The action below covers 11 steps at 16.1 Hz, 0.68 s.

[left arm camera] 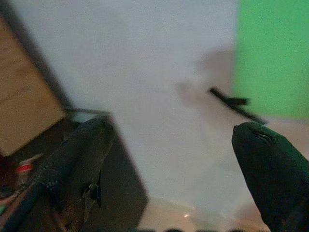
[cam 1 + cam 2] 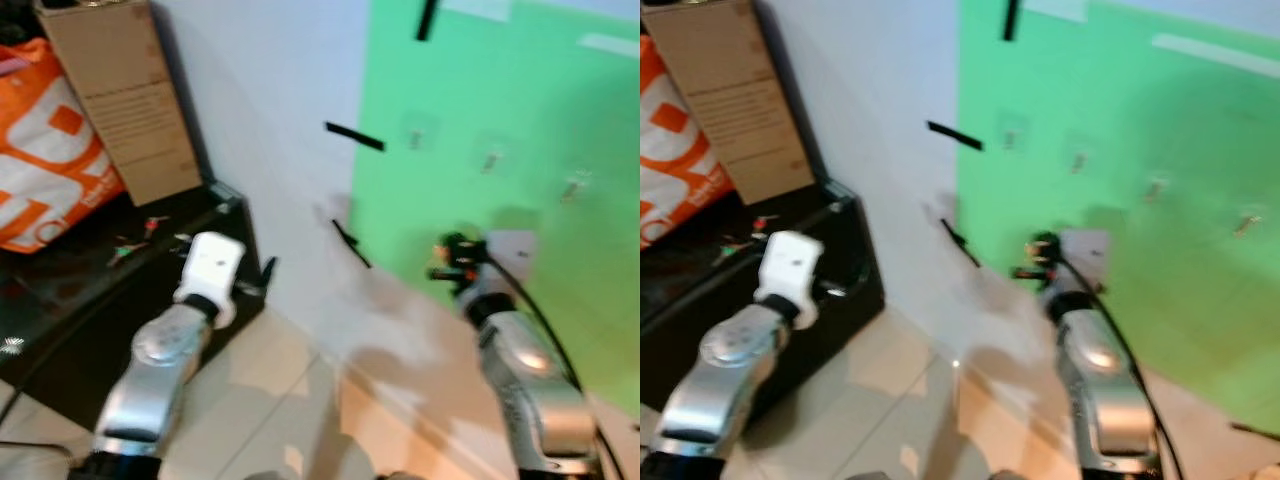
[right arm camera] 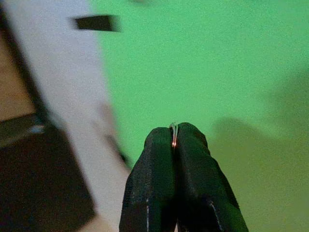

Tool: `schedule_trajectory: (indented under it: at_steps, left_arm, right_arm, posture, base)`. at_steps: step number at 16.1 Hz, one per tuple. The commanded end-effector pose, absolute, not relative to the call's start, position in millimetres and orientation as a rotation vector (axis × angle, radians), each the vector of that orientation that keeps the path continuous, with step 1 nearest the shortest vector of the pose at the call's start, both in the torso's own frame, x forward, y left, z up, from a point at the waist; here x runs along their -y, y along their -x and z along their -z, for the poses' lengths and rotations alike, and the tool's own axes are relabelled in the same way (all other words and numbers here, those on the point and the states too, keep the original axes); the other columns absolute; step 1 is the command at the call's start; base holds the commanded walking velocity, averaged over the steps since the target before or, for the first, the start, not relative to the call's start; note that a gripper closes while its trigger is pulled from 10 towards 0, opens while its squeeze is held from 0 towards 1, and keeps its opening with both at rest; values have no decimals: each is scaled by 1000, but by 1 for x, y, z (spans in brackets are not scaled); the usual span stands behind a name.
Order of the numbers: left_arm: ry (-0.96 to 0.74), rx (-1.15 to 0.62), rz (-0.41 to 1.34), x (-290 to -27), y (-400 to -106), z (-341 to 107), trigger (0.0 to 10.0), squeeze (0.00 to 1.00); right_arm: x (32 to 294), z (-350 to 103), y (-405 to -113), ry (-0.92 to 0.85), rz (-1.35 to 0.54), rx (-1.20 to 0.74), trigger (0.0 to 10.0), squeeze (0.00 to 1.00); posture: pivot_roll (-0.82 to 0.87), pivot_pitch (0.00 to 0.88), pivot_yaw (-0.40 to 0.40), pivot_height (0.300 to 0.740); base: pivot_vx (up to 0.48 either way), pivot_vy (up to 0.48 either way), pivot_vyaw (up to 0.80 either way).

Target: Hang keys on a hook

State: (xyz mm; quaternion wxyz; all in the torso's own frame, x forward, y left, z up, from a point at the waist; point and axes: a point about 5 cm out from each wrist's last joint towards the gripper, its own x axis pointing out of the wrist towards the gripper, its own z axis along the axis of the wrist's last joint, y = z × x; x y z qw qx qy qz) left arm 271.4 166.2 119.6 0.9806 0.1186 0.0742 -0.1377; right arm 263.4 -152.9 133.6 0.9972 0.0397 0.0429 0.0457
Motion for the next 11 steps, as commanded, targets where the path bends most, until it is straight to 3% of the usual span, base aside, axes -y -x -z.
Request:
schedule_trajectory:
  at_steps: [1,11]
  left_arm:
    - [-247,-132,287,-164,-273,-125,10000,0]
    - [-220,-105,299,-162,-280,-135,10000,0]
  right_arm:
    - [159,-134,-263,-72,-76,-80,10000,0]
    - [157,-134,-266,-102,-81,-59,10000,0]
  posture:
    - [-34,0,44,740]
    - [-31,0,69,740]
  base:
    - [0,319,0]
    - [25,31,0]
